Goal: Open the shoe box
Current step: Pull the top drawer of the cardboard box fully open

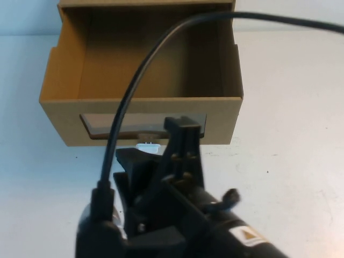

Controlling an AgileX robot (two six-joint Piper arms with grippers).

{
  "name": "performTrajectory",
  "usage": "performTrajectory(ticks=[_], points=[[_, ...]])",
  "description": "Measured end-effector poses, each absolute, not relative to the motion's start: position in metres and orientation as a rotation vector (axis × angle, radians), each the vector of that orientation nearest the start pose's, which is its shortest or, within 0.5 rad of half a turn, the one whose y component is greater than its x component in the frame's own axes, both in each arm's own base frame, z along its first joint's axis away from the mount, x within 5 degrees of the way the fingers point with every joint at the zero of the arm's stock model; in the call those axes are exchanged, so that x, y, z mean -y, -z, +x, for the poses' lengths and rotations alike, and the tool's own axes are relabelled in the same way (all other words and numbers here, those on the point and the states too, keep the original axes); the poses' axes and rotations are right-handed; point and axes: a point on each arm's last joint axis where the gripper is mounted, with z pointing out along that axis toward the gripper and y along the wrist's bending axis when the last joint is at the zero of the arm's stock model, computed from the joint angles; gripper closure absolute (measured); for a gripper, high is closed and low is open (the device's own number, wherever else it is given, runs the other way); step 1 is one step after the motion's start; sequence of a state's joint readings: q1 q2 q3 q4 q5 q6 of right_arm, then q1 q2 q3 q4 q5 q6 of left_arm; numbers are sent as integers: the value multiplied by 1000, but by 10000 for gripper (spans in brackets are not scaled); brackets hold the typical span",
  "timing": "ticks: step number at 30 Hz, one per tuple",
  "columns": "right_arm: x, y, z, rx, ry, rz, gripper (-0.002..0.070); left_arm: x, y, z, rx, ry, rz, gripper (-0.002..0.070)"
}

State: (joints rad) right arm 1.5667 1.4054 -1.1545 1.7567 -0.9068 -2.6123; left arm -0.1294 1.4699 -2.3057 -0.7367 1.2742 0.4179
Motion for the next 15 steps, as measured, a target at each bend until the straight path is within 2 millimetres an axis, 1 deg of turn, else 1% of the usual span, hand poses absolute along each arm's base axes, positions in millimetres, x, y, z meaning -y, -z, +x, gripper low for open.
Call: performTrajectory(ticks=[2, 3, 5, 7, 8, 11, 13, 15], points=[[-287, -376, 67, -1177, 301, -1372, 570, 82, -614, 174, -1608, 613, 728, 678], [-281, -382, 65, -1166, 299, -1364, 611, 80, -618, 158, -1586, 609, 728, 678], [-267, -397, 63, -1158, 270, -1326, 656, 77, -625, 131, -1542, 596, 729, 678], [-248, -414, 61, -1153, 229, -1275, 675, 73, -630, 102, -1500, 583, 732, 679], [-240, -421, 61, -1151, 209, -1252, 679, 71, -631, 91, -1486, 577, 734, 678], [-209, -443, 62, -1149, 142, -1166, 685, 65, -630, 47, -1433, 555, 738, 678], [-188, -457, 62, -1143, 90, -1109, 686, 61, -626, 21, -1414, 524, 732, 679], [-172, -466, 62, -1131, 46, -1069, 687, 56, -618, 0, -1417, 493, 714, 678]])
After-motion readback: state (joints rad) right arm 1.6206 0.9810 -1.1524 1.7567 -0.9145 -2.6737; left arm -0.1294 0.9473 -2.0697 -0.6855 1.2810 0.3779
